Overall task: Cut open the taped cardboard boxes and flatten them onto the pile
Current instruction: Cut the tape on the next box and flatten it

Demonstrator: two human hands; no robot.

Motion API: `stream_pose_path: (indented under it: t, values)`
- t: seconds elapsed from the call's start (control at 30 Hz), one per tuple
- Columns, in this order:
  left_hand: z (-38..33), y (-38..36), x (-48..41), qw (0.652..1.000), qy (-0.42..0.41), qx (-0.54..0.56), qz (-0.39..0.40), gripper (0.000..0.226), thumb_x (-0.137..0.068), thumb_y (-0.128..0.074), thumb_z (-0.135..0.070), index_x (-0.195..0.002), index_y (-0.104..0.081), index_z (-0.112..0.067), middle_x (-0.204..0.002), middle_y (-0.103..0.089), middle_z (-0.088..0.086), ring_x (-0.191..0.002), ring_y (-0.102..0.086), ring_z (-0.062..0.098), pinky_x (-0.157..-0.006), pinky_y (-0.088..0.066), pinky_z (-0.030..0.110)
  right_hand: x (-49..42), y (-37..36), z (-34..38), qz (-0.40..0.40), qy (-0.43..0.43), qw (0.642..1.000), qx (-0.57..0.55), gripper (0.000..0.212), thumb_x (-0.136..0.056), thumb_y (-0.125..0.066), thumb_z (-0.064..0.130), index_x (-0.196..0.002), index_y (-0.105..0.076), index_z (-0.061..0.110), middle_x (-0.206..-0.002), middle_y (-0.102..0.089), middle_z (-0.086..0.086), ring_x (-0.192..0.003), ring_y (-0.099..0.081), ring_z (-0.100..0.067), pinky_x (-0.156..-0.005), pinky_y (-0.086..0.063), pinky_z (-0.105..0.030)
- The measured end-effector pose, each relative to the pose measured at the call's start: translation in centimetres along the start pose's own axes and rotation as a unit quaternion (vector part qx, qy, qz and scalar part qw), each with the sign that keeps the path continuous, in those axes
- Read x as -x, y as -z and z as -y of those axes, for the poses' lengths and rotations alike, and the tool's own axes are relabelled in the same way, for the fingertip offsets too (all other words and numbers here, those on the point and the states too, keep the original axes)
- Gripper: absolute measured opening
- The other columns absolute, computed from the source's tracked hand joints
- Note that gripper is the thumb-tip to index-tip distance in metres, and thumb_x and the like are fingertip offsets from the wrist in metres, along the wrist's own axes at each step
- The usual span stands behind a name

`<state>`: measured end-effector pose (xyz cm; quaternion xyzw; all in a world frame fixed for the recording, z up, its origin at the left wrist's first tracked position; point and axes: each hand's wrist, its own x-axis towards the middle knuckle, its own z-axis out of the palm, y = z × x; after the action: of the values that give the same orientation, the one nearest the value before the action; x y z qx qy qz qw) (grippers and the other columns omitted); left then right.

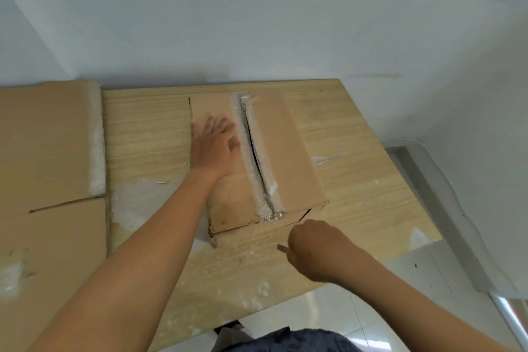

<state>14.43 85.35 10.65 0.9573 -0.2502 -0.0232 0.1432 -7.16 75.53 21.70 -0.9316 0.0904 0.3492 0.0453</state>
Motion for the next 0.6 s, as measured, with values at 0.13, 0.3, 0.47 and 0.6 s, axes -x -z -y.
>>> stream_pose_path:
  t: [0.13,0.3,0.47,0.6]
  values:
    - [0.2,0.0,0.0,1.000,-0.007,0.016,-0.013,0.050,-0.100,-0.031,-0.042,-0.148,-0.032,-0.026,-0.159,-0.020,-0.005,-0.148,-0.004,0.019,-0.118,0.005,0.050,-1.7,-1.5,-3.4,-0.202,-0.008,0.968,-0.152,0.023,-0.102,-0.033,0.030,-0.090,-0.046,0.016,-0.081,-0.064,-0.010,-0.068,-0.057,-0.029,-0.059,-0.045,-0.036]
    - [-0.3,0.5,-0.7,0.998,-0.018,0.013,-0.051,0.041,-0.094,-0.046,-0.033,-0.132,-0.051,-0.020,-0.144,-0.042,0.000,-0.136,-0.028,0.025,-0.111,-0.014,0.047,-6.7,-2.6,-3.0,-0.436,-0.027,0.868,-0.234,0.027,-0.101,-0.031,0.024,-0.087,-0.051,0.012,-0.072,-0.056,-0.003,-0.059,-0.048,-0.026,-0.052,-0.031,-0.032]
    - [0.0,1.3,-3.5,0.997,-0.047,0.006,-0.055,0.037,-0.091,-0.052,-0.034,-0.124,-0.055,-0.016,-0.132,-0.049,0.006,-0.126,-0.036,0.028,-0.105,-0.022,0.044,-11.0,-3.4,-1.4,-0.509,-0.074,0.833,-0.205,0.031,-0.093,-0.035,0.024,-0.094,-0.062,0.009,-0.107,-0.064,-0.006,-0.104,-0.059,-0.029,-0.091,-0.045,-0.045]
    - [0.8,2.0,-7.1,0.997,-0.073,-0.025,-0.019,0.052,-0.094,-0.046,-0.045,-0.137,-0.043,-0.017,-0.143,-0.040,0.006,-0.135,-0.029,0.026,-0.110,-0.019,0.047,-12.5,-3.6,-1.6,-0.518,-0.080,0.832,-0.183,0.032,-0.096,-0.034,0.022,-0.099,-0.062,0.008,-0.114,-0.064,-0.007,-0.115,-0.056,-0.028,-0.103,-0.035,-0.048]
